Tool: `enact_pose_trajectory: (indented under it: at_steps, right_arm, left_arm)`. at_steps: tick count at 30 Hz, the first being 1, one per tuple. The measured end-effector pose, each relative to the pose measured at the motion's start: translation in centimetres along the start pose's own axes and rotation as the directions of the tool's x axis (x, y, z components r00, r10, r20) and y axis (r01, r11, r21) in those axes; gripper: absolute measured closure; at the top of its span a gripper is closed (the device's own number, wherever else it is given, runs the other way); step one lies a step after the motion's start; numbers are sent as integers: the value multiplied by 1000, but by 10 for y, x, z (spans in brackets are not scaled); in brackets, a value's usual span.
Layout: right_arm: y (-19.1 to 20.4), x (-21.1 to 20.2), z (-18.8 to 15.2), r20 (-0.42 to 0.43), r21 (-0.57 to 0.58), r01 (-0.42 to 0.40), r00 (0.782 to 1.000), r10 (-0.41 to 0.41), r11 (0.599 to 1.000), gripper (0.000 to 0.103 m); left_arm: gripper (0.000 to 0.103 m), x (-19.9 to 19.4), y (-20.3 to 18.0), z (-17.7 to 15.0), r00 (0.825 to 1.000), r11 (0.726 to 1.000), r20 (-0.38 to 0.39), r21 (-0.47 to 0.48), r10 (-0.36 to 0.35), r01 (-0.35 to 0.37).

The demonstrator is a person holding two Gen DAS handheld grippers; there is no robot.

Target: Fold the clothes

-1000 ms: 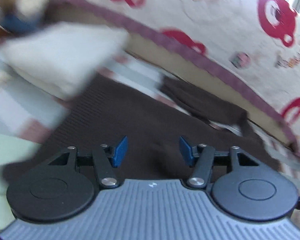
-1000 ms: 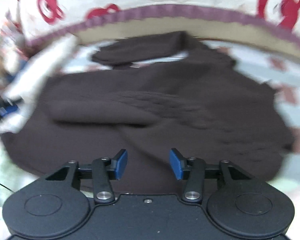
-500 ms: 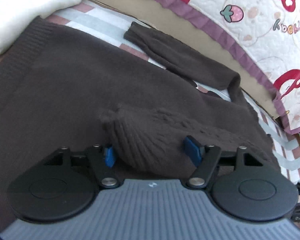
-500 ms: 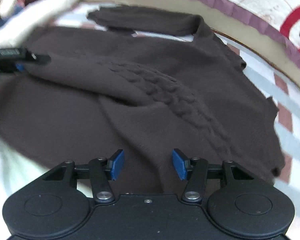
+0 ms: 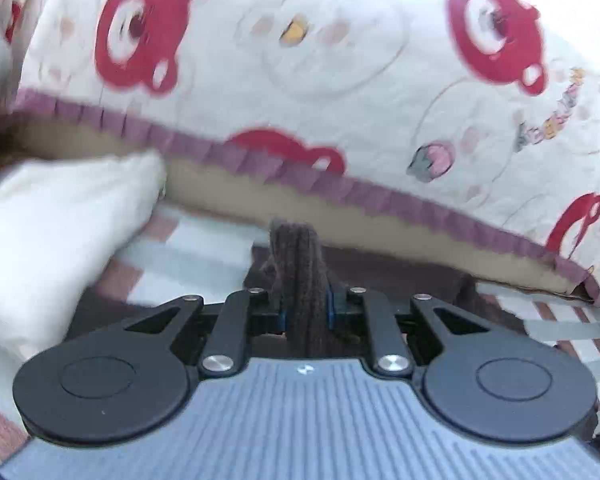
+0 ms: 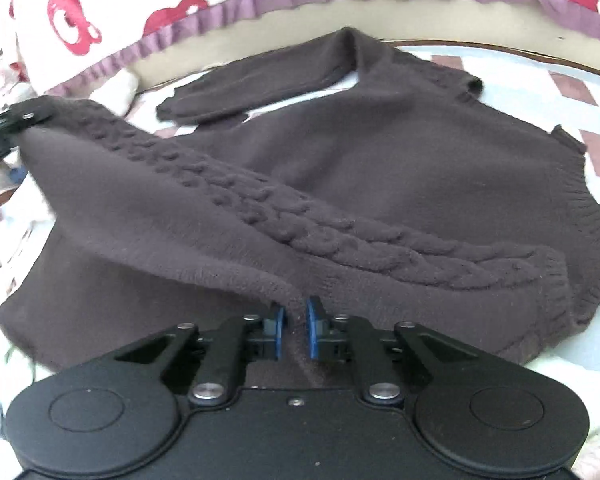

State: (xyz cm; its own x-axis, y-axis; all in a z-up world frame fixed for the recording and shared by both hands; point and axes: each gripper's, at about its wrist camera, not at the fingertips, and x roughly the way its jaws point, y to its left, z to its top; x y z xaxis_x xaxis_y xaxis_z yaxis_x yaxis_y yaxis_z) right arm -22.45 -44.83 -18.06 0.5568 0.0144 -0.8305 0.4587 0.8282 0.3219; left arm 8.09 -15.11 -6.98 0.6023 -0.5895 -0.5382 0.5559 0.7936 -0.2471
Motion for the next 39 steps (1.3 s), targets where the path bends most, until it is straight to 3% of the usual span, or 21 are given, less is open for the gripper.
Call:
enact_pose_trajectory:
  at_steps: [2,3,6,9,11,14,17,20,23,25,28,31,33,35,37,39]
  right_arm:
    - [5,4,-1,-84,-38,-19,996,16,999,80]
    - [7,2,0,-103,-45,-25,994,20,999,78]
    - [-10,-30,9,-35,18,-46,998,46,999,58]
    - [-46,-68,22,46,128,-16,999,10,992,40]
    - [-80,-83,31,56,244,55,996,-71,968,39]
    - [-123,-79,33,-11,457,148,987,-161,877,36]
    - [-126,-57,29,-51,468,191,981,-190,863,36]
    - [-113,-38,29,-66,369,265,963,-260,891,36]
    - [-118,-32,35,-80,350,241,970,-228,905,35]
    - [-128,-28,38,-122,344,222,974,-191,912,35]
    - [-134,-23,45,-153,292,186,977,-147,938,35]
    - [-142,-20,53,-164,246,95,985,-55,964,35]
    - [-149,-22,59,-141,228,65,989,-33,971,37]
    - [-146,-34,71,-83,171,124,990,-111,977,37]
    - [-141,-44,80,-60,109,49,997,-43,993,37]
    - [-142,-36,83,-135,69,-24,990,33,997,37]
  left_arm:
    - [77,26,11,-14,994,999,-99,-10,49,-51]
    - [68,43,18,-27,979,995,-179,0,95,-96]
    - [66,62,33,-62,921,973,-318,37,227,-227]
    - [55,46,41,-76,941,981,-285,-24,180,-195]
    - [48,45,46,-78,945,982,-289,-67,150,-176]
    - [47,45,46,-81,946,982,-304,-112,114,-155]
    - [47,46,36,-84,947,984,-309,-117,91,-132]
    - [47,48,25,-87,938,985,-329,-87,112,-148]
    - [45,38,14,-89,940,990,-335,-89,70,-106]
    - [47,28,-7,-88,937,998,-346,-51,-38,21]
    - [47,12,-39,-87,908,977,-370,2,-196,212]
    - [47,-3,-71,-86,846,916,-403,43,-350,399]
    - [47,0,-100,-88,734,825,-443,-23,-516,565]
    - [46,5,-131,-94,629,740,-490,-52,-604,671]
    - [45,12,-161,-106,536,670,-539,-73,-650,739]
    - [45,19,-188,-120,448,608,-588,-95,-673,788]
